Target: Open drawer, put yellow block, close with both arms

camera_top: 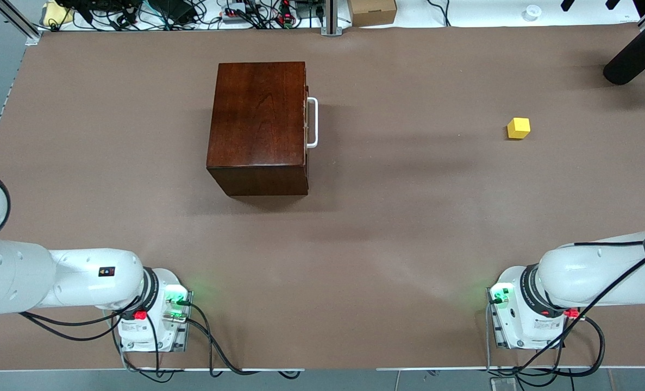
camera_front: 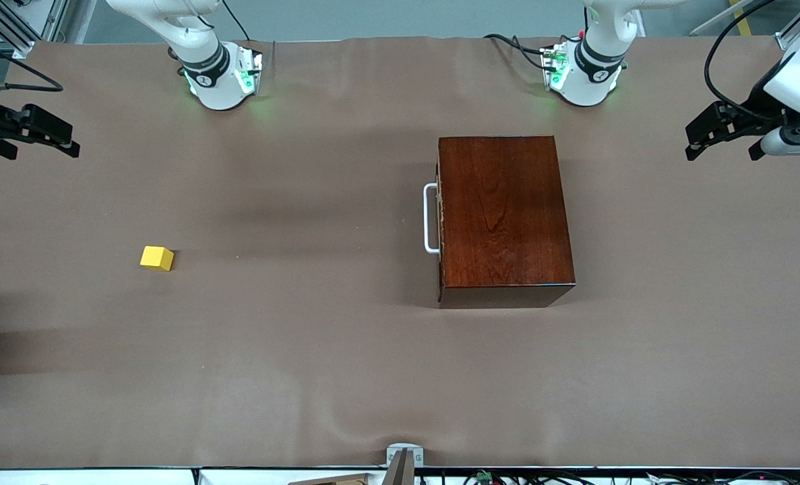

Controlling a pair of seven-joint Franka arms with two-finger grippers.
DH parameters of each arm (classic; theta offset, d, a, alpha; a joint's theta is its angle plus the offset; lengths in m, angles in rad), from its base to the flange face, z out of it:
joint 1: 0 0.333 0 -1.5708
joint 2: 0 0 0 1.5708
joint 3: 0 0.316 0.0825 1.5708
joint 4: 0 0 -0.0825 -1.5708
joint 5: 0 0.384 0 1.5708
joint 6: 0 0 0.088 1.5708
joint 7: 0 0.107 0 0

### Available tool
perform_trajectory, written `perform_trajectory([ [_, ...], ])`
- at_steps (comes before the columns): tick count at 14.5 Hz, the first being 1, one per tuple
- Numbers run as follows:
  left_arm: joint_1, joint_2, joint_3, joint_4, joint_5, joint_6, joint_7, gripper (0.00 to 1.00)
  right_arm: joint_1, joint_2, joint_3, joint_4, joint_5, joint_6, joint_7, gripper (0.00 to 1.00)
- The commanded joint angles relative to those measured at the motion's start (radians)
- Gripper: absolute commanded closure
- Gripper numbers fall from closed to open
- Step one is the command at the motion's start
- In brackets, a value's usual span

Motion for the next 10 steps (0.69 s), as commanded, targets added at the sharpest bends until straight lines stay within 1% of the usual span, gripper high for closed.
perform_trajectory([
  [1,0.009,0.011,-0.008,0.026,-0.008,-0.022,-0.053,0.00,-0.024,0.011,0.004,0.023,0.010,-0.018,0.002,0.00],
  [6,0.009,0.011,-0.008,0.029,-0.008,-0.022,-0.059,0.00,-0.038,0.011,0.004,0.021,0.012,-0.018,0.001,0.00],
  [10,0.003,0.030,-0.017,0.055,-0.019,-0.022,-0.056,0.00,-0.046,0.012,0.004,0.023,0.012,-0.017,-0.001,0.00],
])
